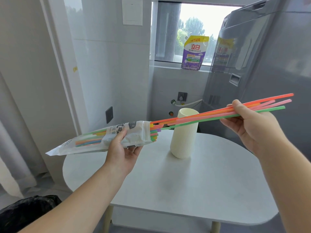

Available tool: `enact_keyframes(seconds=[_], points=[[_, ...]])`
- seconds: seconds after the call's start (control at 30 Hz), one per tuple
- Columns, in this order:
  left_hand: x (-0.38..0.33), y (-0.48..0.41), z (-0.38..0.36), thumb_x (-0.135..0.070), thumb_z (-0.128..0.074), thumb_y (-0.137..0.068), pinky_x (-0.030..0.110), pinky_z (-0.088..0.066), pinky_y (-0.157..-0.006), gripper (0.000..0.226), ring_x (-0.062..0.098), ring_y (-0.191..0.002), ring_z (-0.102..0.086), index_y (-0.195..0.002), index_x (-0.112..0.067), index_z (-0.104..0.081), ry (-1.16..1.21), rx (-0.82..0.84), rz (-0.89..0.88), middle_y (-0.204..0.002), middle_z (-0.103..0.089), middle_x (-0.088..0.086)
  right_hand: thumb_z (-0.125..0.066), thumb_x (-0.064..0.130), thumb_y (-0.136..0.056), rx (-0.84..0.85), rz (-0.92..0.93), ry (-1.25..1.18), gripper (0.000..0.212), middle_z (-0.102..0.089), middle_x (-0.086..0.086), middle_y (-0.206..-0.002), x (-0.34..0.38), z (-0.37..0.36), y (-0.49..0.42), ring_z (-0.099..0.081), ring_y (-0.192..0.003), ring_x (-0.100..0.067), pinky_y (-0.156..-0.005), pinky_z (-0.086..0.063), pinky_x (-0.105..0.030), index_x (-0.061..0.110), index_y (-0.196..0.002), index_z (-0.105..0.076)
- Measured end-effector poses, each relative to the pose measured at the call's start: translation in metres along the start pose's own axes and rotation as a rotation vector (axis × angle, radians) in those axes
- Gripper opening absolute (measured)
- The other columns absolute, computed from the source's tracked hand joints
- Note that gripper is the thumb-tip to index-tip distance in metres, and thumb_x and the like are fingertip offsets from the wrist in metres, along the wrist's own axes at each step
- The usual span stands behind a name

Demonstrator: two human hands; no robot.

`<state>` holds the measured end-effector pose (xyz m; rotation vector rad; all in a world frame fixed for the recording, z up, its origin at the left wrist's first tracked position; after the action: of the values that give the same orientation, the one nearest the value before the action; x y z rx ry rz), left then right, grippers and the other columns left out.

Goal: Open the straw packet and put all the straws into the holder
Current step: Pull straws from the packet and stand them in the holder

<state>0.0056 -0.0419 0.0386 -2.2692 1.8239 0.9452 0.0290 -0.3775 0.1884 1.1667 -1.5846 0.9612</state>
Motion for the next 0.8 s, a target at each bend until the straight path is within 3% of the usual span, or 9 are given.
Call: enact_keyframes(seconds=[0.13,0.3,0.53,0.8], points=[[0.007,-0.004,-0.001,-0.021,-0.070,-0.093,0.037,-0.064,-0.075,0.037,0.020,-0.099,-0.075,-0.129,-0.018,-0.065,-0.003,-0.015,-0.001,-0.109,-0.077,0.004,-0.069,0.019,-0.094,-0.089,0.040,0.031,0.015,-0.074,-0.005,-0.090,0.009,0.016,0.003,-0.078,-0.076,-0.016,-0.064,-0.063,-0.029,0.005,-0.096,-0.064],[0.018,-0.008,-0.008,-0.021,-0.071,-0.093,0.036,-0.064,-0.075,0.036,0.020,-0.103,-0.074,-0.128,-0.020,-0.064,-0.006,-0.016,-0.003,-0.113,-0.076,0.004,-0.070,0.020,-0.094,-0.171,0.088,0.021,0.013,-0.073,-0.003,-0.087,0.017,0.031,0.006,-0.077,-0.072,-0.014,-0.067,-0.062,-0.030,0.009,-0.091,-0.065],[0.017,-0.020,-0.010,-0.023,-0.072,-0.092,0.039,-0.063,-0.084,0.026,0.019,-0.106,-0.073,-0.117,-0.019,-0.066,-0.001,-0.026,-0.026,-0.120,-0.074,0.005,-0.070,0.023,-0.094,-0.226,0.109,0.027,0.014,-0.073,-0.002,-0.089,0.024,0.049,0.004,-0.077,-0.069,-0.013,-0.076,-0.063,-0.036,0.010,-0.098,-0.065],[0.031,-0.018,-0.011,-0.023,-0.073,-0.091,0.037,-0.064,-0.078,0.041,0.018,-0.101,-0.075,-0.130,-0.020,-0.064,-0.049,0.000,-0.009,-0.118,-0.075,0.004,-0.071,0.023,-0.093,-0.282,0.133,-0.129,0.019,-0.073,-0.002,-0.092,0.024,0.048,0.005,-0.076,-0.065,-0.011,-0.076,-0.063,-0.032,0.008,-0.102,-0.064]])
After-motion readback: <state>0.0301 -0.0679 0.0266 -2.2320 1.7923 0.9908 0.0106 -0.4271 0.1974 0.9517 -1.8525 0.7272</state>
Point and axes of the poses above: each hand's wrist, its own y-axis away from the middle knuckle, its own z-axis out of the back of the hand, x = y × z, the point moved 9 cm from there along -y, towards the middle knuckle
